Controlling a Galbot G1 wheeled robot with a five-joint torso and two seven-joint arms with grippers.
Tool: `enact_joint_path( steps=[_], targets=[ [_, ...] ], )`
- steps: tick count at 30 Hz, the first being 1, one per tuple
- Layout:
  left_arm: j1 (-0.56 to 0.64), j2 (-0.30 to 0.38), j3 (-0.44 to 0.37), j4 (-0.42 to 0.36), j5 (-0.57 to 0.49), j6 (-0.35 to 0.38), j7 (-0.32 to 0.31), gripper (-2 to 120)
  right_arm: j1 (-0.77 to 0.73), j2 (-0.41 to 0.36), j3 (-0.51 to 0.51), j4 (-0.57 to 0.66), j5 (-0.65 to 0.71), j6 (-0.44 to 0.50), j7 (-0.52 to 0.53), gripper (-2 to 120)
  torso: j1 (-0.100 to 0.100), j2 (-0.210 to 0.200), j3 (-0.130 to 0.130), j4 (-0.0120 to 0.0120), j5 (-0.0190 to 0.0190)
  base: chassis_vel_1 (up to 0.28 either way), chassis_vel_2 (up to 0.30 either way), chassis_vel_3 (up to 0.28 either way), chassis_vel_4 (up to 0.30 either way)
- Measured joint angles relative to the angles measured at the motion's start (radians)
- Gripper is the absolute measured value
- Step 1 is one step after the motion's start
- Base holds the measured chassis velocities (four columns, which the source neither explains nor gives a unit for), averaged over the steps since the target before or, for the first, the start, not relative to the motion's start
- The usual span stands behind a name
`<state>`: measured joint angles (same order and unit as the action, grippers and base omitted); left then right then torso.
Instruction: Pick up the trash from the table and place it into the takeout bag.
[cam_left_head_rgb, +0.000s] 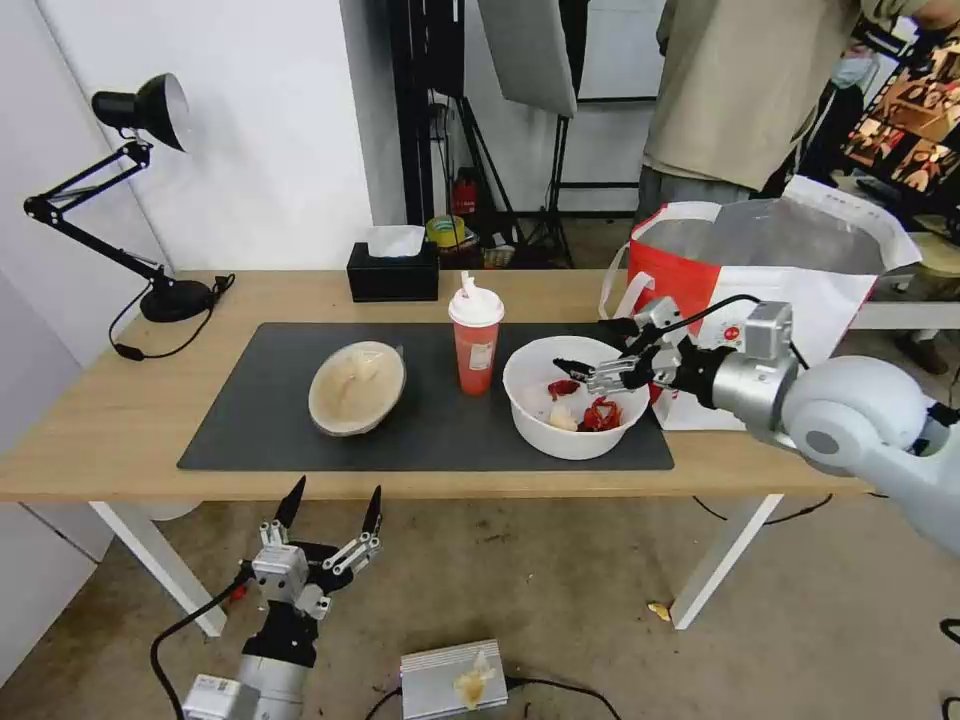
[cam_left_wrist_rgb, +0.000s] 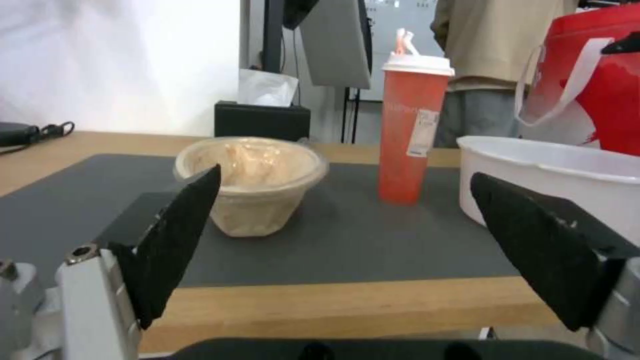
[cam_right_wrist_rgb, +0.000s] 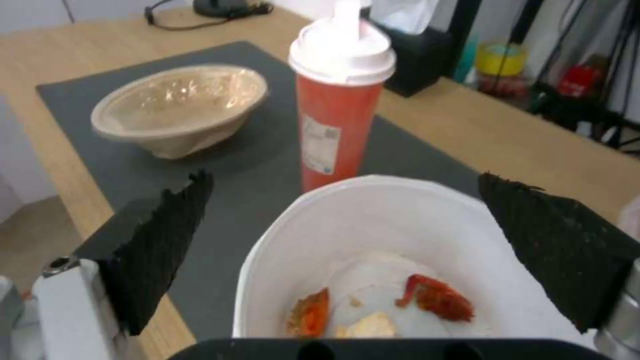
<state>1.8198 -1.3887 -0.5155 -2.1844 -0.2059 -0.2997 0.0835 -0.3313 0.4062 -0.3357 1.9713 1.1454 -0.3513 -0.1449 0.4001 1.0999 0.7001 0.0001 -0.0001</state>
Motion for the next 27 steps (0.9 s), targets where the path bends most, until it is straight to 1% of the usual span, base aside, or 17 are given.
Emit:
enact_joint_path(
  steps=[3, 4, 5, 7, 8, 12, 22, 27],
  targets=[
    [-0.004, 0.003, -0.008, 0.011, -0.003, -0.004, 0.003, 100, 0.043, 0.015, -0.052, -0.016, 0.007, -0.022, -0.007, 100, 0.0, 0.0, 0.0, -0.0002, 0.0001, 0.0, 0.0, 0.0, 0.0],
    [-0.004, 0.003, -0.008, 0.011, -0.003, -0.004, 0.003, 100, 0.043, 0.015, -0.052, -0.016, 0.007, -0.022, -0.007, 100, 0.0, 0.0, 0.0, -0.0002, 0.0001, 0.0, 0.0, 0.0, 0.0],
    [-0.006, 0.003, -0.009, 0.016, -0.004, -0.004, 0.003, 100, 0.065, 0.023, -0.078, -0.022, 0.011, -0.029, -0.007, 100, 0.0, 0.0, 0.0, -0.0002, 0.0001, 0.0, 0.0, 0.0, 0.0],
    [-0.008, 0.002, -0.01, 0.024, -0.005, -0.004, 0.004, 100, 0.111, 0.043, -0.128, -0.035, 0.039, -0.049, -0.001, 100, 0.0, 0.0, 0.0, -0.0001, 0.0, 0.0, 0.0, 0.0, 0.0],
    [-0.008, 0.002, -0.01, 0.024, -0.005, -0.004, 0.004, 100, 0.111, 0.043, -0.128, -0.035, 0.039, -0.049, -0.001, 100, 0.0, 0.0, 0.0, -0.0001, 0.0, 0.0, 0.0, 0.0, 0.0],
    [-0.009, -0.006, -0.01, 0.032, 0.003, -0.005, 0.006, 100, 0.182, 0.082, -0.193, -0.058, 0.094, -0.1, 0.001, 100, 0.0, 0.0, 0.0, 0.0, 0.0, 0.0, 0.0, 0.0, 0.0],
    [-0.006, -0.019, -0.015, 0.054, 0.01, -0.025, 0.019, 100, 0.23, 0.114, -0.255, -0.078, 0.125, -0.164, -0.009, 100, 0.0, 0.0, 0.0, 0.0, 0.0, 0.0, 0.0, 0.0, 0.0],
    [-0.008, -0.022, -0.017, 0.062, 0.01, -0.03, 0.022, 100, 0.229, 0.117, -0.27, -0.079, 0.122, -0.175, 0.001, 100, 0.0, 0.0, 0.0, -0.0001, 0.0001, 0.0, 0.0, 0.0, 0.0]
  ],
)
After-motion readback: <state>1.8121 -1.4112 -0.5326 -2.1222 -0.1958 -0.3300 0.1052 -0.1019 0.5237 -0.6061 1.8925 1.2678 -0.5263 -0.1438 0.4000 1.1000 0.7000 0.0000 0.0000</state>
